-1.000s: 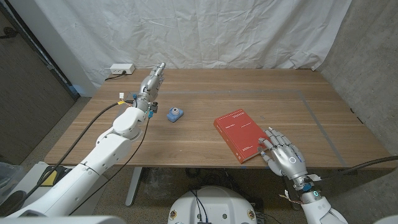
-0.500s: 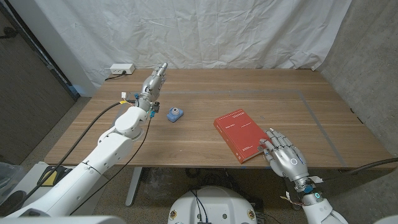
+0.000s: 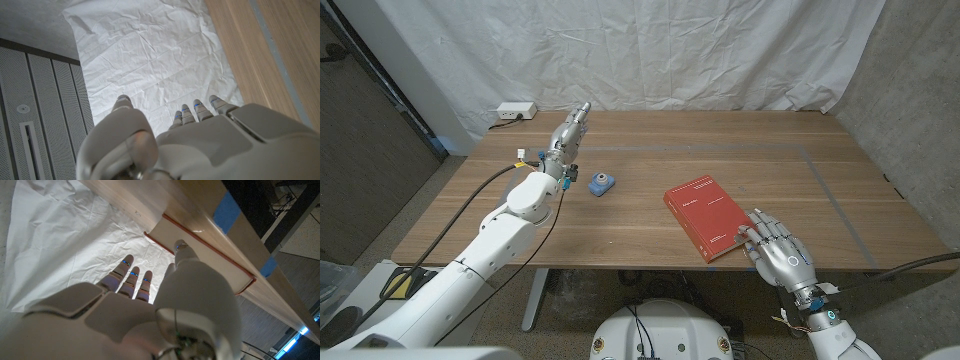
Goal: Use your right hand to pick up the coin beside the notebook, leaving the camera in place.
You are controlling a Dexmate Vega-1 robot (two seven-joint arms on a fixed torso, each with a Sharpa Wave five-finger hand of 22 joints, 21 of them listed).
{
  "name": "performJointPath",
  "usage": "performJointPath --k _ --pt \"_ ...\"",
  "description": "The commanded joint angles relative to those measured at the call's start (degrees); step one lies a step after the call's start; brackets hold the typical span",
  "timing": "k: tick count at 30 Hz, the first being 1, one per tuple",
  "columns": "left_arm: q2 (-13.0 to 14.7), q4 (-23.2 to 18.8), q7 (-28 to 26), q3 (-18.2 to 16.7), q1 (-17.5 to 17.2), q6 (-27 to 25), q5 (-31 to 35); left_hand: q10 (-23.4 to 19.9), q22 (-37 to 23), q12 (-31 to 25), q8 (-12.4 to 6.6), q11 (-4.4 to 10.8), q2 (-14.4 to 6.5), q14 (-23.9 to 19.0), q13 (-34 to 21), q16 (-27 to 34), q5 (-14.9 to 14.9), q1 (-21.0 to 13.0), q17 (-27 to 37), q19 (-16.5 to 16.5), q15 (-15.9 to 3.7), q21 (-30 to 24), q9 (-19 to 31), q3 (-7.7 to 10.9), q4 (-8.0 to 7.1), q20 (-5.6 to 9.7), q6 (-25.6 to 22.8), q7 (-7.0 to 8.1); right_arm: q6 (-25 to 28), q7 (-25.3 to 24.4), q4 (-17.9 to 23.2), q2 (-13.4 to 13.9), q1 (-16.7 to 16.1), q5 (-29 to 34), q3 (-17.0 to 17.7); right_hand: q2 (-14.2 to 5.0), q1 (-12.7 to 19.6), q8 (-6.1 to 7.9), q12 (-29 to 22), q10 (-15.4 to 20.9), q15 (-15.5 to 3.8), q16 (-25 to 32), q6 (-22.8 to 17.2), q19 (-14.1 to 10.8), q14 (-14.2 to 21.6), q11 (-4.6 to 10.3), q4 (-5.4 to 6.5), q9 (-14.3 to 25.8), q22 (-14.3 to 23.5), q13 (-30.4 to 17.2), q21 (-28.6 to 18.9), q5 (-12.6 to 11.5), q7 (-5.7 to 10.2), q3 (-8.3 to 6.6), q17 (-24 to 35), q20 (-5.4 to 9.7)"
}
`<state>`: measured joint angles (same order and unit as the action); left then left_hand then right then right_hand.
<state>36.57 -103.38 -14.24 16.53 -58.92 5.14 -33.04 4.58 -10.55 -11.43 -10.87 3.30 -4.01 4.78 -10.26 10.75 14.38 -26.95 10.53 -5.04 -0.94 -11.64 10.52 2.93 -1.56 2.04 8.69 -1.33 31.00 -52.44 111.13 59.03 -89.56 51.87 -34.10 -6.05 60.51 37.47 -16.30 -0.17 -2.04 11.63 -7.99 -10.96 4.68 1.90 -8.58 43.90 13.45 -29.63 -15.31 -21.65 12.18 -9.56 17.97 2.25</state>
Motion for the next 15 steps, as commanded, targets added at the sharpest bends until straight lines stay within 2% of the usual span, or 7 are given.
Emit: performJointPath --k 1,5,10,12,15 --pt "-0.7 1.7 0.7 0.6 1.1 0.6 -0.2 0.2 -0.1 0.0 -0.20 0.16 -0.1 0.7 -0.3 0.0 -0.1 -0.5 0.1 -0.4 0.10 0.0 0.1 -0.14 0.07 0.81 0.5 0.20 1.5 2.4 1.2 0.6 -0.4 0.0 0.1 0.62 -0.4 -1.30 0.4 -1.5 -1.07 -0.3 3.4 0.8 -1.0 -0.28 0.84 -0.2 0.2 -0.1 0.0 0.6 0.01 0.27 0.1 0.61" --pt "-0.9 2.3 1.1 0.9 1.6 0.6 -0.4 0.2 -0.1 0.0 -0.21 0.14 -0.1 0.7 -0.3 0.0 -0.1 -0.5 0.1 -0.4 0.07 0.0 0.1 -0.16 0.07 0.76 0.5 0.19 1.0 1.8 1.2 0.9 -0.5 -0.1 0.3 0.79 -0.8 -1.92 0.6 -2.1 -0.87 -0.3 5.4 0.9 -1.3 -0.64 1.08 -0.1 0.2 -0.1 -0.1 0.9 -0.28 0.58 0.1 0.54" --pt "-1.1 2.7 1.2 1.1 1.9 0.5 -0.4 0.2 -0.1 0.0 -0.21 0.09 -0.1 0.8 -0.3 0.0 -0.1 -0.5 0.1 -0.4 0.06 0.0 0.1 -0.19 0.07 0.72 0.5 0.19 0.5 1.8 1.2 1.1 -0.5 -0.2 0.3 0.76 -0.9 -1.80 0.6 -2.1 -0.97 -0.1 5.5 0.9 -1.2 -0.59 1.18 0.1 0.2 -0.2 -0.1 1.0 -0.73 0.67 0.1 0.61" --pt "-1.0 2.8 1.3 1.1 2.0 0.5 -0.5 0.2 -0.1 0.0 -0.21 0.05 -0.1 0.8 -0.3 0.0 -0.2 -0.5 0.1 -0.4 0.08 0.0 0.1 -0.19 0.08 0.68 0.5 0.16 0.3 2.0 1.1 1.2 -0.4 -0.1 0.2 0.67 -0.9 -1.44 0.6 -2.1 -1.01 -0.1 5.0 0.9 -1.2 -0.34 1.19 0.2 0.2 -0.2 -0.2 1.0 -0.57 0.67 0.1 0.68" --pt "-0.9 2.7 1.1 1.1 2.0 0.2 -0.5 0.2 -0.1 0.0 -0.22 0.13 -0.1 0.8 -0.3 0.0 -0.2 -0.5 0.1 -0.4 0.08 0.0 0.1 -0.20 0.08 0.71 0.5 0.21 -0.3 1.9 0.9 1.3 -0.1 0.2 -0.1 -0.71 0.9 0.30 0.5 -2.2 -1.30 -0.1 2.1 0.9 -1.4 0.03 0.59 0.8 0.2 -0.2 -0.3 1.0 0.11 -0.31 0.1 1.17"
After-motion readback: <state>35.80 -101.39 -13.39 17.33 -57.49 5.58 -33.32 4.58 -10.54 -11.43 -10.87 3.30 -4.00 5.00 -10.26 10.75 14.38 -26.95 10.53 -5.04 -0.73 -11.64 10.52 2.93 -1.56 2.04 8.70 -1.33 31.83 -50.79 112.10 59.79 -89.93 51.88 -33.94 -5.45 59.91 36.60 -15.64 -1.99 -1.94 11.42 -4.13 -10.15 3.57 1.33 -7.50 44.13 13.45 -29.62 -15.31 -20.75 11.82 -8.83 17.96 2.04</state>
